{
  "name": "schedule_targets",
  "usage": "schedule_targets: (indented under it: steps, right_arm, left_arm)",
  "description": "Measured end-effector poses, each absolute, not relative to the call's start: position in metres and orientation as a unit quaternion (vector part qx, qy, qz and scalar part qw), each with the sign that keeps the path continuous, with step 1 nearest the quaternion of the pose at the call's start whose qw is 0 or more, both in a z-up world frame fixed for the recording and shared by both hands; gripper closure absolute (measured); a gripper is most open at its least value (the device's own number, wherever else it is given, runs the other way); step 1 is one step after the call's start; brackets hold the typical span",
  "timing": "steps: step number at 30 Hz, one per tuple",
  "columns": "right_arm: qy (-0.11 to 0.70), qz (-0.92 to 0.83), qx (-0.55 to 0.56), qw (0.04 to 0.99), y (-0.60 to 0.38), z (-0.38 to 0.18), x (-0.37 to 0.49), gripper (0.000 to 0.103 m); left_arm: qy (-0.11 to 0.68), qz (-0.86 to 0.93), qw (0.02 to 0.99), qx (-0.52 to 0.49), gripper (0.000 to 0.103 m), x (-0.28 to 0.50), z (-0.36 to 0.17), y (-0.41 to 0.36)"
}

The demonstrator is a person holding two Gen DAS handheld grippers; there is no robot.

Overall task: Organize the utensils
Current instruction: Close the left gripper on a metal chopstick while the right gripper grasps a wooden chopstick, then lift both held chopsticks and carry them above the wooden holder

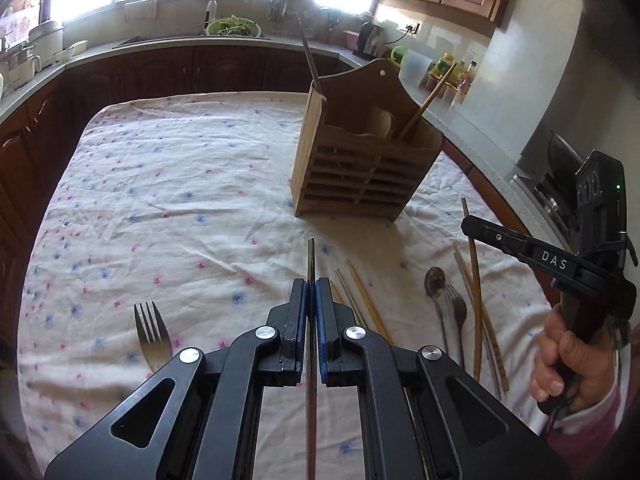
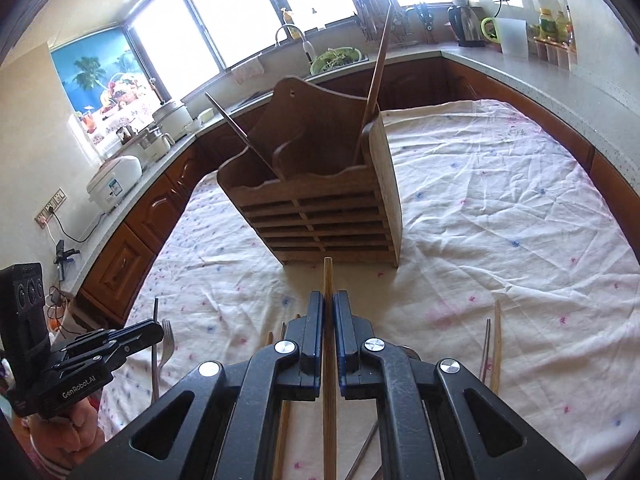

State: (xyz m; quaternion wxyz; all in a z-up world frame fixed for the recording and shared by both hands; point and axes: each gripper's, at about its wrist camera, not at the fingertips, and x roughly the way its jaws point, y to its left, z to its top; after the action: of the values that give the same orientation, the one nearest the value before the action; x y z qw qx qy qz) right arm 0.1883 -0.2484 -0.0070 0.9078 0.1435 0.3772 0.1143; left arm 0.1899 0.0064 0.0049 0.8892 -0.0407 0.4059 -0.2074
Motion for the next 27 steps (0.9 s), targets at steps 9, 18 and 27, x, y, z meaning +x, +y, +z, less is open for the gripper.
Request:
schedule_targets:
  steps: [9,18,27]
  right_arm:
    - [0.335,0.127,0.151,0.921,-0.248,0.030,0.160,0.098]
    - [0.296,0.122,0.165,0.933,-0.261,0.058,0.144,0.098]
    - [0.284,0.122,0.161,0.937,-0.261,0.065,0.145,0.098]
  left_arm:
    - [0.362,-0.219,0.903,-0.071,0.099,0.160,0.038,0.025]
    - [0.330,-0.217,0.915,-0.084,0.099,0.152,0.057,0.034]
    - [0.317,-0.216,0.919,-0.086,0.099,0.152,0.065,0.034]
